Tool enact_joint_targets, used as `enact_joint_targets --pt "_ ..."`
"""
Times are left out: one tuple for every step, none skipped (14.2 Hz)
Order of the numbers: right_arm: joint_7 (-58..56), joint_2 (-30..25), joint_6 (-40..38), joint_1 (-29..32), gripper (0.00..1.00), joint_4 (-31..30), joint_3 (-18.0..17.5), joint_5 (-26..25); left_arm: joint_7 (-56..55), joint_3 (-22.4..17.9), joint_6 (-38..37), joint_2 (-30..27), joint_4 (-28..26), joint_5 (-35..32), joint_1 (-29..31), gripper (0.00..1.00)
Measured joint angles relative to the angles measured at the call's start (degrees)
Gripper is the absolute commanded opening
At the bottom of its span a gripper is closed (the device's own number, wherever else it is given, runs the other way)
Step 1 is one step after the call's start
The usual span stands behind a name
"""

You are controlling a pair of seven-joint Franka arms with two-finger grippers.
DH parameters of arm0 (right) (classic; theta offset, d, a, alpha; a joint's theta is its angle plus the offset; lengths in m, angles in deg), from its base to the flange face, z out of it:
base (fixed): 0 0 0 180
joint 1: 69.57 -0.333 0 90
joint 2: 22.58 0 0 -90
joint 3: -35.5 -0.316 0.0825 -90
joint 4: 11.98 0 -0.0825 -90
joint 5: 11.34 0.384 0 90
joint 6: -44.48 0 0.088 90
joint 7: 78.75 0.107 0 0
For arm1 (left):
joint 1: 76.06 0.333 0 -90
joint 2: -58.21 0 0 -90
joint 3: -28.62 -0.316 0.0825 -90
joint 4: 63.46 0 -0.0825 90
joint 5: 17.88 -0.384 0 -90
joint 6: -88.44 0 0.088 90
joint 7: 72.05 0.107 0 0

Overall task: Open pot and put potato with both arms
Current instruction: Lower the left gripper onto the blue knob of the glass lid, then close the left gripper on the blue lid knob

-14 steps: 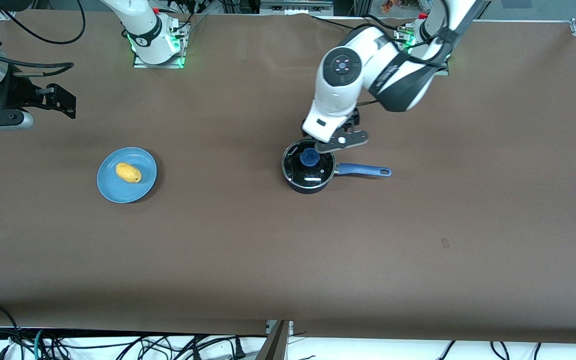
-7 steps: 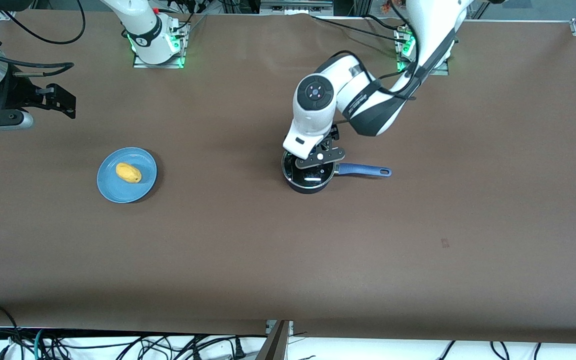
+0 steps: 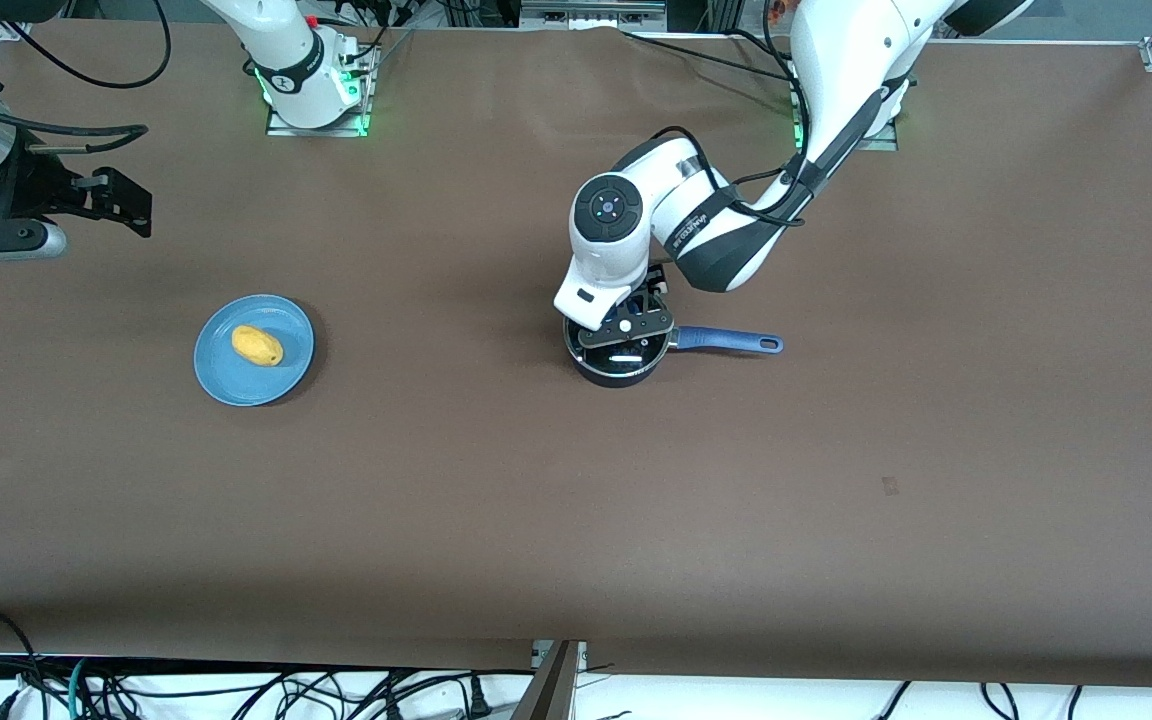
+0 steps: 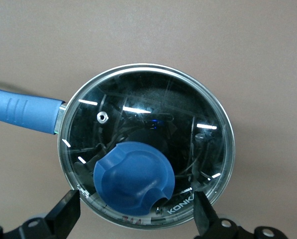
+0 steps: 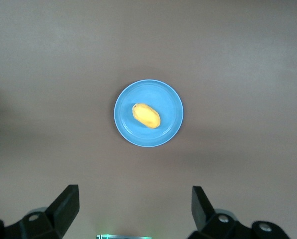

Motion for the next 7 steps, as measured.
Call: enact_joint_targets --pt "0.0 0.0 0.0 0.0 1.0 0.0 0.0 0.0 0.0 0.0 0.0 0.0 0.0 0.0 0.0 1.0" --pt "0.0 0.0 0.0 0.0 1.0 0.0 0.0 0.0 0.0 -0.1 0.0 0.0 0.0 0.0 0.0 1.0" --pt "0.0 0.0 0.0 0.0 1.0 0.0 0.0 0.0 0.0 -0.1 0.0 0.0 0.0 -0.1 0.0 1.0" --pt "0.0 0.0 0.0 0.0 1.0 0.0 0.0 0.0 0.0 -0.1 0.0 0.0 0.0 -0.3 0.0 1.0" --pt "0.0 0.0 0.0 0.0 1.0 0.0 0.0 0.0 0.0 -0.1 0.0 0.0 0.0 -0.6 0.0 1.0" --pt "0.0 0.0 0.0 0.0 1.0 0.0 0.0 0.0 0.0 -0.1 0.0 0.1 0.0 -1.0 0.0 1.0" --pt "0.0 0.0 0.0 0.0 1.0 0.0 0.0 0.0 0.0 -0.2 0.1 0.2 0.0 -1.2 0.0 1.0"
